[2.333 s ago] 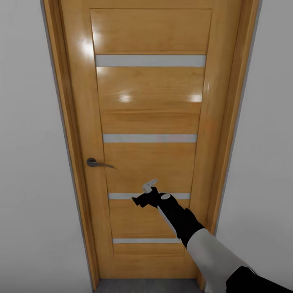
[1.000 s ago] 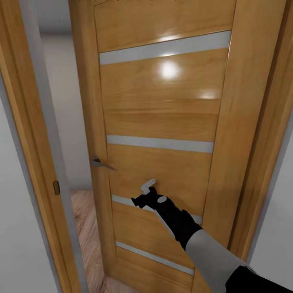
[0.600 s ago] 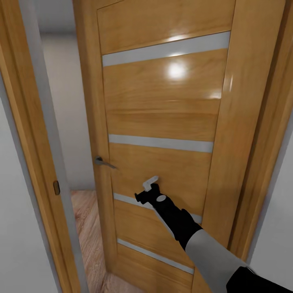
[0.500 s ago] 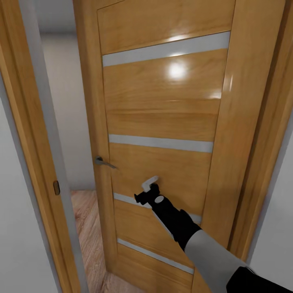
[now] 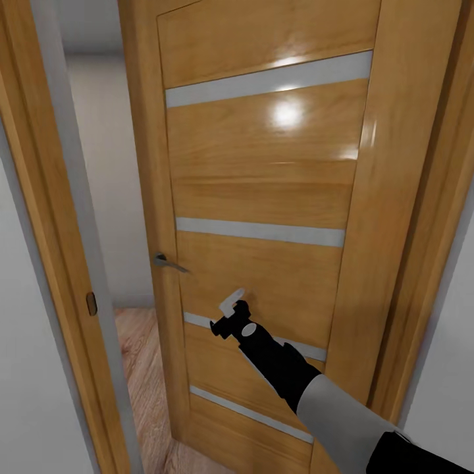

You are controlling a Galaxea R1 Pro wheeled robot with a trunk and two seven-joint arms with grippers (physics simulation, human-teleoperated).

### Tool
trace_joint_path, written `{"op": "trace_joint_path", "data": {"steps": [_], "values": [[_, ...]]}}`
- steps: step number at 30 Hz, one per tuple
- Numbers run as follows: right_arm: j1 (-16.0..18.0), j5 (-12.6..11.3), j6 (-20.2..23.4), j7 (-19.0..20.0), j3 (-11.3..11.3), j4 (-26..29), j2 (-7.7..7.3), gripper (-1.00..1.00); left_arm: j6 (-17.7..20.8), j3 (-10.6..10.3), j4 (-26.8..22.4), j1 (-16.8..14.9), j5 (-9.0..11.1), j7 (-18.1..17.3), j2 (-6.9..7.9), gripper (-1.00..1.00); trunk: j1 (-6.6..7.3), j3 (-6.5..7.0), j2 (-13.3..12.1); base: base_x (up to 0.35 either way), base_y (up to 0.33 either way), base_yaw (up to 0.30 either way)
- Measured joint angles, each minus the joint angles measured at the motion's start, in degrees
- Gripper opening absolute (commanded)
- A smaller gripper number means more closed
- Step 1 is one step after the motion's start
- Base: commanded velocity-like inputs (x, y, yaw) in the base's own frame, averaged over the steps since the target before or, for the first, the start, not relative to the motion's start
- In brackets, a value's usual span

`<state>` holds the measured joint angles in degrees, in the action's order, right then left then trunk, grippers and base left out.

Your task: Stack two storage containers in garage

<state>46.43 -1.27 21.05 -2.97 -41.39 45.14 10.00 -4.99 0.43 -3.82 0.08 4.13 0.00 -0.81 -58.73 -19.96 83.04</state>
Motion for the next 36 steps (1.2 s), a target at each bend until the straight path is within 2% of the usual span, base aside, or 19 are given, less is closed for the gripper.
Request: {"op": "trace_joint_path", "data": {"steps": [24,31,36], "values": [[0.0,0.1,-0.4,-0.3,-0.1,2.4,0.0,1.0,0.0,0.0,0.0,0.0,-0.1,0.0,-0.05,1.0,0.0,0.0,0.0,0.0,0.0,0.0],[0.1,0.1,-3.5,0.3,-0.3,2.4,0.0,1.0,0.0,0.0,0.0,0.0,-0.1,0.0,-0.06,1.0,0.01,0.0,0.0,0.019,0.0,0.0],[0.1,0.0,-4.4,0.5,-0.3,2.4,0.0,1.0,0.0,0.0,0.0,0.0,0.1,0.0,0.03,1.0,0.03,0.0,0.0,0.265,0.0,0.0]]}}
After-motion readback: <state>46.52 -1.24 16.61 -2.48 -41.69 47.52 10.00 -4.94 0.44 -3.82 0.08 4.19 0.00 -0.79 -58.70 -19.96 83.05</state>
